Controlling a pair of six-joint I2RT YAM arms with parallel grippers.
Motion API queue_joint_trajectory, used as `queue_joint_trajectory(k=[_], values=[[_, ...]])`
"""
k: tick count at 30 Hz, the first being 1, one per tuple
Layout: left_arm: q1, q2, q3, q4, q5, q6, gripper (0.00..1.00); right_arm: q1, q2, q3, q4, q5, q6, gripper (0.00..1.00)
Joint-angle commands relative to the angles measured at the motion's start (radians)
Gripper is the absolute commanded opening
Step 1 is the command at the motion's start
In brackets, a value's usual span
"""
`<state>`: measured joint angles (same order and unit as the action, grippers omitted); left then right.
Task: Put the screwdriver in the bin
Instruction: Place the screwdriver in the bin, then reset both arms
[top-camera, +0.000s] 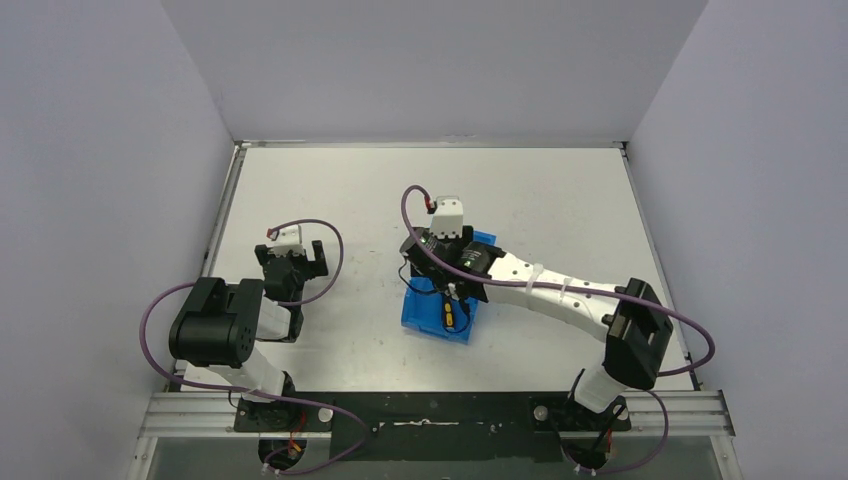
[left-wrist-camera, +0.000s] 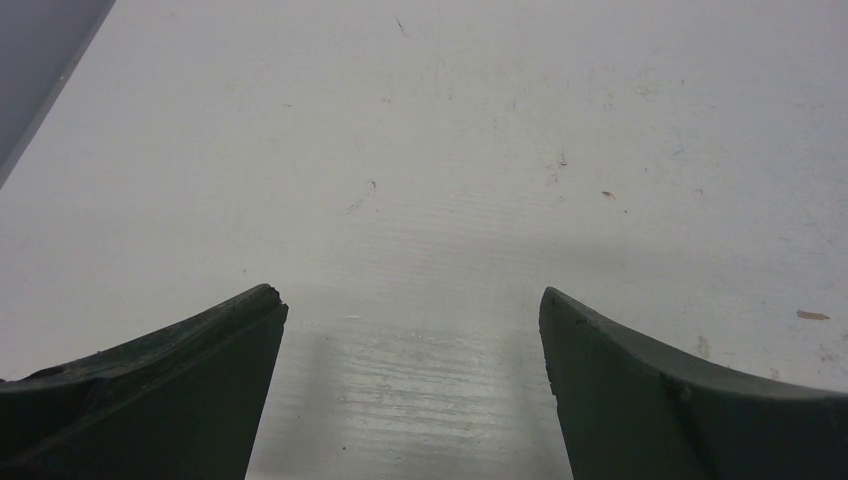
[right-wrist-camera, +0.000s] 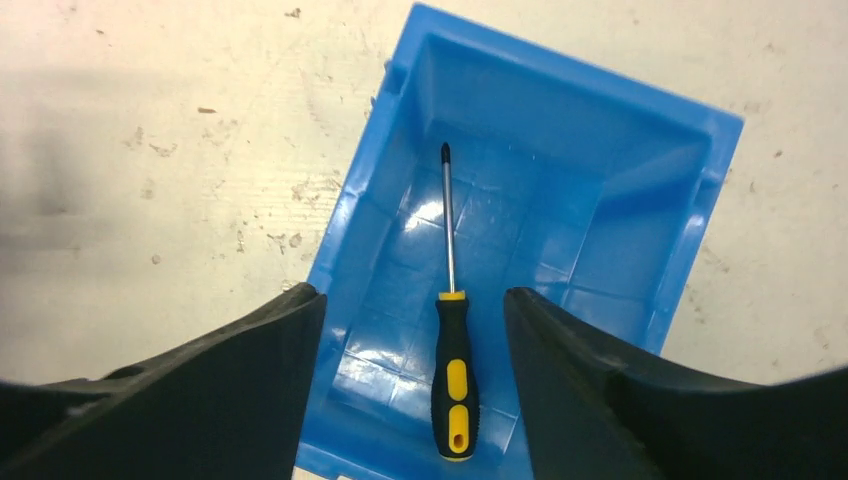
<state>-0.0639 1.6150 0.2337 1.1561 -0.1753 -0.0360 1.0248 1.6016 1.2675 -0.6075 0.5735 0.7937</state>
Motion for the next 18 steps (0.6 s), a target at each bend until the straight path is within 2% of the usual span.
queue_joint_trajectory(k=[1,3,5,12,18], values=[[-0.002,-0.003,0.021,0.054,0.001,0.006,0.97,0.005,-0.035,0.114,-0.070,0.073,-0.050,0.72],[-0.002,-0.004,0.021,0.053,0.000,0.007,0.97,0.003,-0.030,0.158,-0.089,0.084,-0.066,0.82],[-0.002,-0.004,0.021,0.053,0.001,0.006,0.97,-0.002,-0.023,0.197,-0.108,0.086,-0.081,0.99],[-0.002,-0.004,0.021,0.053,0.000,0.007,0.97,-0.044,0.041,0.399,-0.206,0.086,-0.181,1.00],[-0.002,-0.004,0.021,0.053,0.000,0.006,0.97,-0.114,0.056,0.569,-0.212,0.042,-0.342,1.00]])
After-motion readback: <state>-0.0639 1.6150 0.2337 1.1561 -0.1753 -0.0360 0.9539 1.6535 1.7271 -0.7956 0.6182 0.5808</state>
